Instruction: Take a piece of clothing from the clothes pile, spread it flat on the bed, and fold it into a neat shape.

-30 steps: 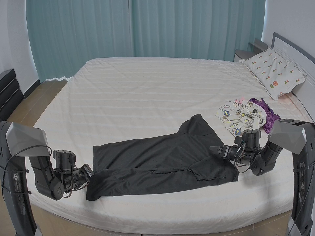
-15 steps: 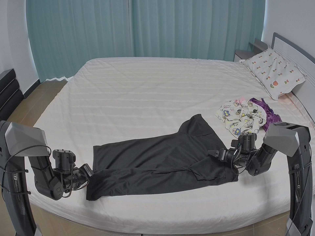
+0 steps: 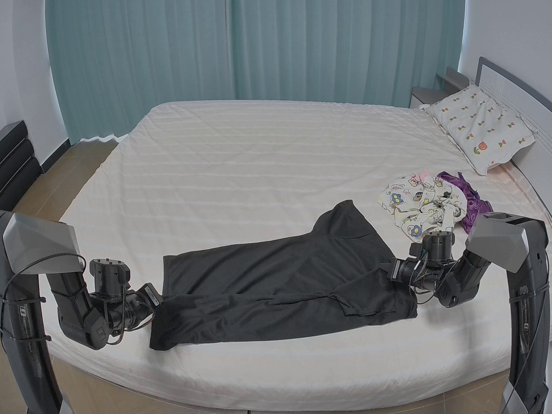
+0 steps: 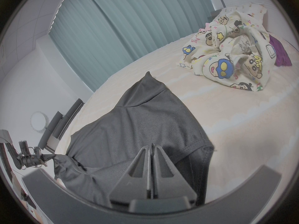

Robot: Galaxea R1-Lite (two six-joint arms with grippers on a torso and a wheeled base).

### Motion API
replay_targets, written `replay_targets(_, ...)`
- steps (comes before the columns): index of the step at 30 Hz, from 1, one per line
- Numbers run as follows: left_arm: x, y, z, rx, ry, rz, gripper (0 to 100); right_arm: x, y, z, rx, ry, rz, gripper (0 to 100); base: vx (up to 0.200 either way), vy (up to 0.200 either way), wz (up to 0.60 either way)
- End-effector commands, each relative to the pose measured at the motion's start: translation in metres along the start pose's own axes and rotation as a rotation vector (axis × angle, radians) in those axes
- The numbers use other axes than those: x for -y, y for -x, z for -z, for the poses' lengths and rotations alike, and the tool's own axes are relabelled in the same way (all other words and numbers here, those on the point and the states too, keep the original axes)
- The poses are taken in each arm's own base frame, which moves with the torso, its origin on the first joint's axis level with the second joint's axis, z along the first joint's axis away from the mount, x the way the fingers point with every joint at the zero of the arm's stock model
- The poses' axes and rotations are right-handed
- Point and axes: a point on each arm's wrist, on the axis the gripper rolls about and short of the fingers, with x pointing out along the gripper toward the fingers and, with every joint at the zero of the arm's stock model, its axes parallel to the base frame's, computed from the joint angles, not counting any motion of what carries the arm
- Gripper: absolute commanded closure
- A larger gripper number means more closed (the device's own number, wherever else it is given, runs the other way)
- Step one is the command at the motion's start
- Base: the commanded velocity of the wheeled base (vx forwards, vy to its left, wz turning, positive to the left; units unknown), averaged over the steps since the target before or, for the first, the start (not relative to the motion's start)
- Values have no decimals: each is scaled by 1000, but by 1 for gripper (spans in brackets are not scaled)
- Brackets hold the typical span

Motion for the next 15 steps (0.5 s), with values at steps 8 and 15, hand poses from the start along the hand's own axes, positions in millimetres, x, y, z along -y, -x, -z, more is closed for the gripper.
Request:
replay_targets(8,14,26,-13,62,-3,47,100,-17,53,-29,73,-88,-89,100,0,0,0)
replay_targets(15,15,55,-14,83,-6,58,100,-23,85,-35,83,-115,-140,100,0,0,0)
